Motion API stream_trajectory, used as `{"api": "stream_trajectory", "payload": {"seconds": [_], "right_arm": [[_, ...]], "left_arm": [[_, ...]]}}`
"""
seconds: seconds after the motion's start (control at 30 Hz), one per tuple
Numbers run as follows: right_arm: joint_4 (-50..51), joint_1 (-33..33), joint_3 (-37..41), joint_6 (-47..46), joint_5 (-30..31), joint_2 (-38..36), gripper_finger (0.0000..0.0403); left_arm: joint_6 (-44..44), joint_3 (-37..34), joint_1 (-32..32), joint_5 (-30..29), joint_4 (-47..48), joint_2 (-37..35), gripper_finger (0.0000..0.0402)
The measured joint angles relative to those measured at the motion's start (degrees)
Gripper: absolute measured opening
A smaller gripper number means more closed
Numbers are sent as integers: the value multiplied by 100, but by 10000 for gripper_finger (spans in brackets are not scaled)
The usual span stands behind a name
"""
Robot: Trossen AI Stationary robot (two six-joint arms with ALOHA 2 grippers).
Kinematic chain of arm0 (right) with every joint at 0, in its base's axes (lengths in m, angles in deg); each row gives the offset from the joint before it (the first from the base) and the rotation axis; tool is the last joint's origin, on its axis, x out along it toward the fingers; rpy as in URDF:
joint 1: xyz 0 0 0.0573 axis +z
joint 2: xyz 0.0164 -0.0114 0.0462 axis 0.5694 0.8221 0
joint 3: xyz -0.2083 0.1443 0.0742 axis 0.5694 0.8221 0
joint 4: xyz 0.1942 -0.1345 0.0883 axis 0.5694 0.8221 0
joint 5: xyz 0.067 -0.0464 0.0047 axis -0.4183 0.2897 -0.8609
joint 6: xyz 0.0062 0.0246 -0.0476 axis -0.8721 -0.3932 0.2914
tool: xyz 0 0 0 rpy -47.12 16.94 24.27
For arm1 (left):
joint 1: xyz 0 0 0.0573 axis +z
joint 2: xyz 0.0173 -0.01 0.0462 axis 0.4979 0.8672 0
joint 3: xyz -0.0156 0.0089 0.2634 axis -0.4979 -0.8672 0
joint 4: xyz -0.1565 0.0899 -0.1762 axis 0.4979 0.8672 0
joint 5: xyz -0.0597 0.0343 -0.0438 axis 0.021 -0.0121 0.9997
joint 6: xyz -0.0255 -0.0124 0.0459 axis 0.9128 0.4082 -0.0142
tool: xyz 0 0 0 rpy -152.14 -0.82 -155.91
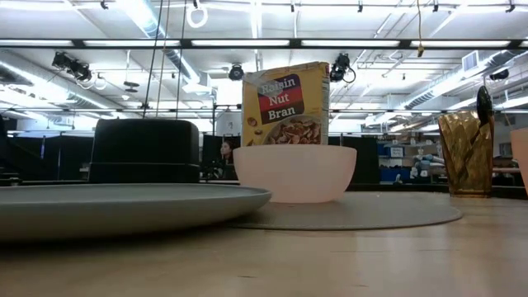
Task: Arrange a breakfast setting
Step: Put the red apple on the gray placemat at the top left of the orange bowl
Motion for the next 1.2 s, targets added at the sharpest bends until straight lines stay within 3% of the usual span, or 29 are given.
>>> {"api": "stream_trajectory", "payload": {"seconds": [0.13,0.33,0.47,0.7,1.2], "right_arm": [[-123,686,345,-113,-238,5,150],[74,1838,848,228,-628,9,156],[360,2245,1215,510,-772,2,162],[-448,2523,2013,843,-1239,5,153],[-1426,2523,2600,1610,-1015,7,133]], "left_arm": [[-165,2,83,-292,-565,111,80],[-119,2,83,-407,-644,109,80],[-125,2,88,-588,-641,109,80],[-236,2,214,-659,-640,109,80],[-291,2,434,-680,-586,111,80]]}}
